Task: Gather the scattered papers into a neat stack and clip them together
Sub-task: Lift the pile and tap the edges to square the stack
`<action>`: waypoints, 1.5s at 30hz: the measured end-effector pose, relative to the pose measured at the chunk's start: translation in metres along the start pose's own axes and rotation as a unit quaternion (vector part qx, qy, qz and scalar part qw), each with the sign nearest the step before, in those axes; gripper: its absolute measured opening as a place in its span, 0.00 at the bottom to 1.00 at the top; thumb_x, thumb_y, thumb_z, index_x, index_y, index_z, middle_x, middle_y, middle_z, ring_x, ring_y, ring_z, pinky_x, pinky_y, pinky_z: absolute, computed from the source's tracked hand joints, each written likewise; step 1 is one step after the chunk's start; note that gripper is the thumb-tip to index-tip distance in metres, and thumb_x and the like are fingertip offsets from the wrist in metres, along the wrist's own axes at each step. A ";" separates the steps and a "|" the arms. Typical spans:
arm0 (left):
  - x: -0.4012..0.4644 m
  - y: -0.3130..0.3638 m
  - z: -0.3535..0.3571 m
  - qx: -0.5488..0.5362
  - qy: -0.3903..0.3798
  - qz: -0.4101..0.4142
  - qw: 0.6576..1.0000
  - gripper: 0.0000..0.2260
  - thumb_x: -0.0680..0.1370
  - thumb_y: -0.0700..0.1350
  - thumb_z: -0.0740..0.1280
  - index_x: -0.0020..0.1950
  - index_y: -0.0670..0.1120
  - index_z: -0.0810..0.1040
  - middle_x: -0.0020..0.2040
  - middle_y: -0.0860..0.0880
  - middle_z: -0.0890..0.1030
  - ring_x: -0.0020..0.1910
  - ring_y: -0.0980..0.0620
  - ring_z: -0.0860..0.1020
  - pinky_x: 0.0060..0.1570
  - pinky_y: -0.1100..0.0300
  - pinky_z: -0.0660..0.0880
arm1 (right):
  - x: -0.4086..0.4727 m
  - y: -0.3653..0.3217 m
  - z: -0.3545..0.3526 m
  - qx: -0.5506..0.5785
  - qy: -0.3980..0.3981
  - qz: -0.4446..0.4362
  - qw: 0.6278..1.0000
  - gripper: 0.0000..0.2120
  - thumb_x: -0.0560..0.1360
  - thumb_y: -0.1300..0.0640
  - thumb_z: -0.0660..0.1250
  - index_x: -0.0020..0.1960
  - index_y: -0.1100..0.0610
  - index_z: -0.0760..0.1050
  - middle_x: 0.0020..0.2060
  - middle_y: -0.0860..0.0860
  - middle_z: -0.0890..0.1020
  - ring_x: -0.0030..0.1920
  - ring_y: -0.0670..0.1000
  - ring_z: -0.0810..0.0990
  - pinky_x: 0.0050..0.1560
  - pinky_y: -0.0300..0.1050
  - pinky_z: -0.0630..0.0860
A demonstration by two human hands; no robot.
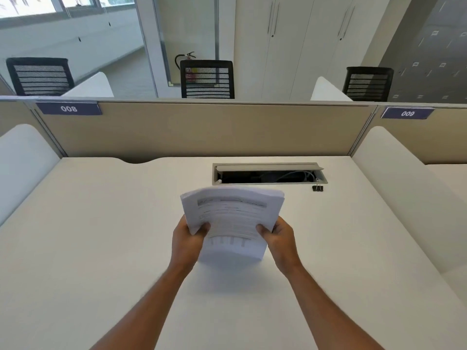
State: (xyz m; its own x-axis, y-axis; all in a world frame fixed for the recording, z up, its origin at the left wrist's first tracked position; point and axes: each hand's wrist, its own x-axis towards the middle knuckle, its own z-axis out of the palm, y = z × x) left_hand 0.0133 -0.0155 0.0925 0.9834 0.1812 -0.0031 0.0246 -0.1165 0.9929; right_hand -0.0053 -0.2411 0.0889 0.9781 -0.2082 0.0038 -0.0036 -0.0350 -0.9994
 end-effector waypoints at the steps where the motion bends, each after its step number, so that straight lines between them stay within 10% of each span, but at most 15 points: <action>1: -0.002 -0.006 0.000 0.004 0.002 -0.003 1.000 0.12 0.77 0.36 0.71 0.59 0.48 0.80 0.53 0.52 0.85 0.53 0.50 0.82 0.51 0.53 0.80 | -0.001 0.005 0.001 0.000 -0.005 0.008 1.000 0.12 0.76 0.64 0.70 0.59 0.54 0.81 0.53 0.52 0.86 0.56 0.56 0.83 0.53 0.48 0.82; 24: -0.012 -0.035 0.012 0.019 0.012 -0.056 0.998 0.11 0.82 0.38 0.65 0.62 0.50 0.78 0.53 0.56 0.84 0.52 0.55 0.80 0.45 0.68 0.73 | 0.001 0.028 0.010 0.000 -0.017 0.043 0.999 0.16 0.80 0.65 0.66 0.65 0.53 0.78 0.57 0.49 0.85 0.58 0.47 0.82 0.49 0.33 0.79; 45: -0.009 -0.049 -0.012 -0.116 -0.150 -0.232 0.954 0.10 0.81 0.36 0.66 0.62 0.40 0.79 0.57 0.41 0.86 0.55 0.38 0.85 0.58 0.39 0.80 | 0.009 0.022 -0.025 0.069 -0.096 0.226 0.967 0.12 0.80 0.65 0.66 0.62 0.59 0.80 0.56 0.54 0.86 0.58 0.60 0.85 0.63 0.64 0.77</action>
State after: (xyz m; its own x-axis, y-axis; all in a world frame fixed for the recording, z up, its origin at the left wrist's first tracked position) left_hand 0.0012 0.0007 0.0451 0.8844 -0.1302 -0.4482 0.4636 0.1340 0.8758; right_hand -0.0018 -0.2681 0.0676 0.9037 0.0132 -0.4280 -0.4250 0.1505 -0.8926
